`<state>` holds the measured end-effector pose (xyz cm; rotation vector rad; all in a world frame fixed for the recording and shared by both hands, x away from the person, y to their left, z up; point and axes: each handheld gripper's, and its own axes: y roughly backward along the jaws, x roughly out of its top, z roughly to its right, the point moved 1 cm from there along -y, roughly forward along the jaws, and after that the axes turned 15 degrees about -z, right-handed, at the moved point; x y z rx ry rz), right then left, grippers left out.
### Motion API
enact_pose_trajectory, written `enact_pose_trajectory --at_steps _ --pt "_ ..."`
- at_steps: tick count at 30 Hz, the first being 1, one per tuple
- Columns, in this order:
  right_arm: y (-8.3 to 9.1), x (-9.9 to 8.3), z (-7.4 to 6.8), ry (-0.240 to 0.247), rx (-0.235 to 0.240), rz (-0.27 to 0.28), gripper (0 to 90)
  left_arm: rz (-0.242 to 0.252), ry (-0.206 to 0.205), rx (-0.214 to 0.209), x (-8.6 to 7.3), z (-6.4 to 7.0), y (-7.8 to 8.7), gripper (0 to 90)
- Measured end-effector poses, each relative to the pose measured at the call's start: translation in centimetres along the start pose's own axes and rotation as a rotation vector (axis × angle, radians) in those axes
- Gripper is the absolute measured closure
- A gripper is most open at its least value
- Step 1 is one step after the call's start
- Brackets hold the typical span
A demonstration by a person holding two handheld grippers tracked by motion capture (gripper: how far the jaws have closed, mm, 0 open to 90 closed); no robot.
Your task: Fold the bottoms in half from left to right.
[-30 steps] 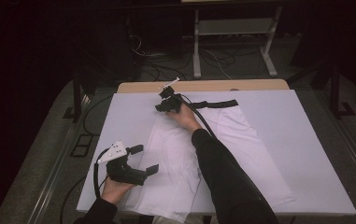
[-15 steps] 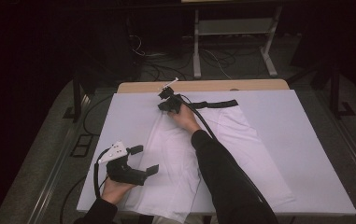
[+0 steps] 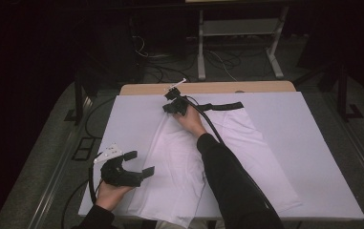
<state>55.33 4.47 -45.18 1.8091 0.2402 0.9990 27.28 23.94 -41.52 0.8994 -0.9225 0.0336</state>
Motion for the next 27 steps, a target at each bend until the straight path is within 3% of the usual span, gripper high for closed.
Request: enact_pose_trajectory --at_steps 6,14,27 --pt "0.6 0.0 0.0 0.001 -0.004 0.009 85.9 -0.067 -0.014 0.000 -0.4 0.1 0.5 0.0" --pt "0.9 -0.2 0.2 -0.004 0.009 0.013 85.9 -0.173 -0.071 -0.006 -1.2 0.2 0.9 0.0" --pt "1.1 -0.1 0.0 0.010 0.000 0.013 85.9 -0.228 -0.037 -0.030 -2.3 0.1 1.7 0.0"
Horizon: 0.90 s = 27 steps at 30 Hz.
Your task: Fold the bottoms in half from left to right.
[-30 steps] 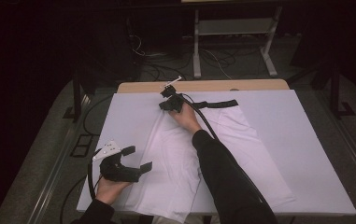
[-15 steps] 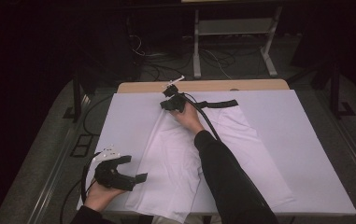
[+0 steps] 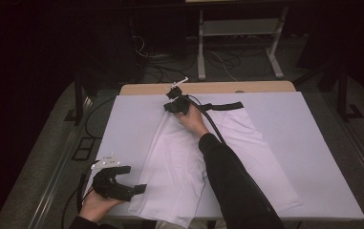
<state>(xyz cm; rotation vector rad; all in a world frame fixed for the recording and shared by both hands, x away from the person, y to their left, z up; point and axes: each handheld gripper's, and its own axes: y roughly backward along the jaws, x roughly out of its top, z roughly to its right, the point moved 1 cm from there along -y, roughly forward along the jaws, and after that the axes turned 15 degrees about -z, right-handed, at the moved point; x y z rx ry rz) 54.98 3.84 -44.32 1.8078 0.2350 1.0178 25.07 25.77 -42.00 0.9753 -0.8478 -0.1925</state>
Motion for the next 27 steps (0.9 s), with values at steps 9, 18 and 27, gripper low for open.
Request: enact_pose_trajectory --at_steps 9,18,27 --pt "0.2 0.0 0.0 -0.006 0.003 -0.003 85.9 -0.063 0.023 -0.019 -1.0 0.0 0.2 0.0" --pt "0.3 0.0 0.1 -0.019 0.011 0.006 85.9 -0.104 0.032 -0.043 -1.9 -0.2 0.7 0.0" --pt "0.3 -0.1 0.2 -0.019 0.011 0.008 85.9 -0.152 0.022 -0.064 -3.0 0.0 0.7 3.2"
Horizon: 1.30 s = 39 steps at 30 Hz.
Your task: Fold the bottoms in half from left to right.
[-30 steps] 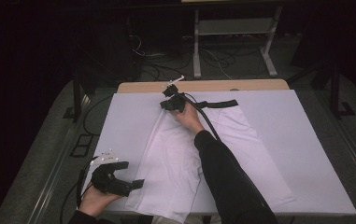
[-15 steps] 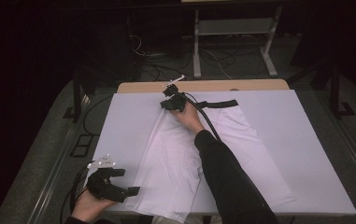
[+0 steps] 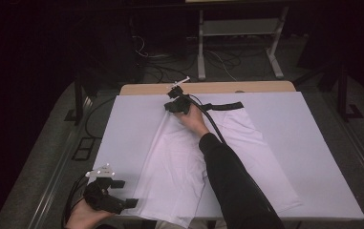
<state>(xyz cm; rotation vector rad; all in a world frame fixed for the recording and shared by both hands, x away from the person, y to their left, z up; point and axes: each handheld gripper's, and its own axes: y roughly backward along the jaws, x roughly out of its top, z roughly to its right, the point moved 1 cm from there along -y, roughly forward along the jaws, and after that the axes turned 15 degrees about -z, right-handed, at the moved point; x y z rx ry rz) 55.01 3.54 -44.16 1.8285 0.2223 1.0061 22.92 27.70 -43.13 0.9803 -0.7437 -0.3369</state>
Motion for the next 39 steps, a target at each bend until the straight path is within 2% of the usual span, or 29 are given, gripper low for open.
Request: enact_pose_trajectory --at_steps 5,7,12,25,27,29,34,36,37,39 --pt "0.0 0.0 0.0 0.002 -0.002 0.001 85.8 -0.030 -0.007 -0.017 -0.3 0.1 -0.4 7.2" --pt "0.1 0.1 0.0 0.003 -0.003 0.003 85.8 -0.035 -0.013 -0.020 -0.4 0.1 -0.5 12.8" --pt "0.1 0.0 0.0 0.005 -0.003 0.001 85.8 -0.051 -0.021 -0.036 -0.6 0.0 -0.6 15.9" --pt "0.1 0.0 0.0 0.009 0.006 0.005 85.8 -0.049 -0.024 -0.069 -1.3 -0.5 -0.8 36.4" --pt "0.1 0.0 0.0 0.009 0.008 0.006 85.8 -0.055 -0.030 -0.071 -1.3 -0.5 -0.8 42.5" --pt "0.1 0.0 0.1 0.008 0.009 0.006 85.8 -0.056 -0.039 -0.073 -1.3 -0.4 -0.9 44.6" --pt "0.1 0.0 0.1 0.004 0.012 0.011 85.8 -0.053 -0.060 -0.097 -1.3 -0.4 -1.4 60.9" --pt "0.1 0.0 0.1 0.005 0.012 0.010 85.8 -0.053 -0.068 -0.099 -1.3 -0.4 -1.5 63.0" --pt "0.1 -0.1 0.1 0.007 0.012 0.011 85.8 -0.054 -0.073 -0.097 -1.3 -0.4 -1.5 69.0" --pt "0.1 -0.1 0.1 0.006 0.013 0.012 85.8 -0.053 -0.080 -0.090 -1.3 -0.5 -1.6 71.7"
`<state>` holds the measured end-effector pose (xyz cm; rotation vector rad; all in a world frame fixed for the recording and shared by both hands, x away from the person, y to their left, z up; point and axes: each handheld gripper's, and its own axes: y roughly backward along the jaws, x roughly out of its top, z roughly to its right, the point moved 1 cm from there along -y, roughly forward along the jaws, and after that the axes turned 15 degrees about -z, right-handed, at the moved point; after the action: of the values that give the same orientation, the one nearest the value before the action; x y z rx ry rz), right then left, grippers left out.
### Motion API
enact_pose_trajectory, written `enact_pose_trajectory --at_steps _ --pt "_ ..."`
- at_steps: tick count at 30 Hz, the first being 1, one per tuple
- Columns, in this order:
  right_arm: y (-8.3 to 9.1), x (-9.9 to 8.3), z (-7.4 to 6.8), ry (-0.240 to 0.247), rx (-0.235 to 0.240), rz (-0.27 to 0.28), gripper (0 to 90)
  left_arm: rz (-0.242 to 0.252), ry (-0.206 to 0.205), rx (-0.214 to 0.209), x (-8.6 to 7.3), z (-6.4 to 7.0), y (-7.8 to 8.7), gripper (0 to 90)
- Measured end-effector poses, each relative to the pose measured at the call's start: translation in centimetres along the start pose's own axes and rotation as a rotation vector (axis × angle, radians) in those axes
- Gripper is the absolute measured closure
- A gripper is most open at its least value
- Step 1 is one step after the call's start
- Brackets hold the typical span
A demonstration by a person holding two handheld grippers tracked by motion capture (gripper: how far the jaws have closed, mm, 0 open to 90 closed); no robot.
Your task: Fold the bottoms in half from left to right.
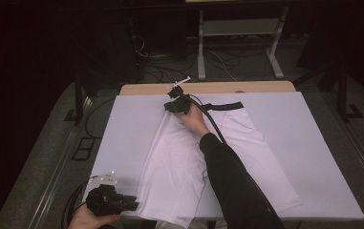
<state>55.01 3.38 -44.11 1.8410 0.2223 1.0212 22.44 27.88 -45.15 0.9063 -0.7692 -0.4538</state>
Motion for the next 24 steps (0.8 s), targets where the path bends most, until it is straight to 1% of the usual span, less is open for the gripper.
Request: enact_pose_trajectory --at_steps 1,2,3,4,5,8,10,12,14,15,16,17,20,21,24 --pt "0.0 0.0 0.0 0.000 0.000 0.001 85.8 -0.001 -0.003 -0.001 0.0 0.0 0.0 76.6" --pt "0.0 0.0 0.0 0.000 0.000 0.001 85.8 -0.015 -0.017 -0.002 0.1 0.1 -0.1 78.5" --pt "0.0 0.0 0.0 0.000 0.000 0.001 85.8 -0.015 -0.017 -0.002 0.1 0.1 -0.1 80.4" --pt "0.0 0.0 0.0 -0.002 -0.001 0.003 85.8 -0.024 -0.025 0.001 0.2 0.1 -0.2 82.3" --pt "0.0 0.0 0.0 -0.002 -0.001 0.003 85.8 -0.028 -0.027 0.003 0.3 0.2 -0.2 82.3" --pt "0.0 0.0 0.0 -0.002 0.002 0.005 85.8 -0.040 -0.037 0.003 0.4 0.0 -0.3 87.8" --pt "0.0 0.0 0.0 -0.002 0.002 0.005 85.8 -0.045 -0.041 0.005 0.5 0.0 -0.3 88.3" --pt "0.1 0.0 0.0 -0.004 0.003 0.005 85.8 -0.039 -0.044 0.006 0.5 0.1 -0.2 88.9" --pt "0.2 0.0 0.0 -0.009 0.007 0.008 85.8 -0.002 -0.038 -0.006 0.4 0.0 0.1 89.1" --pt "0.2 0.0 0.1 -0.007 0.006 0.007 85.8 0.009 -0.037 -0.011 0.4 0.1 0.3 89.1" --pt "0.2 0.0 0.1 -0.007 0.006 0.007 85.8 0.009 -0.037 -0.011 0.4 0.1 0.3 89.1" --pt "0.3 0.0 0.1 -0.006 0.005 0.006 85.8 0.018 -0.042 -0.018 0.4 0.2 0.4 89.1" --pt "0.5 0.1 0.2 -0.005 0.007 0.009 85.8 0.034 -0.054 -0.020 0.5 0.5 0.6 89.1" --pt "0.6 0.1 0.2 -0.006 0.009 0.010 85.8 0.040 -0.063 -0.019 0.6 0.6 0.8 89.1" --pt "0.8 0.1 0.2 -0.002 0.007 0.012 85.8 0.064 -0.073 -0.029 1.0 1.0 1.1 89.1"
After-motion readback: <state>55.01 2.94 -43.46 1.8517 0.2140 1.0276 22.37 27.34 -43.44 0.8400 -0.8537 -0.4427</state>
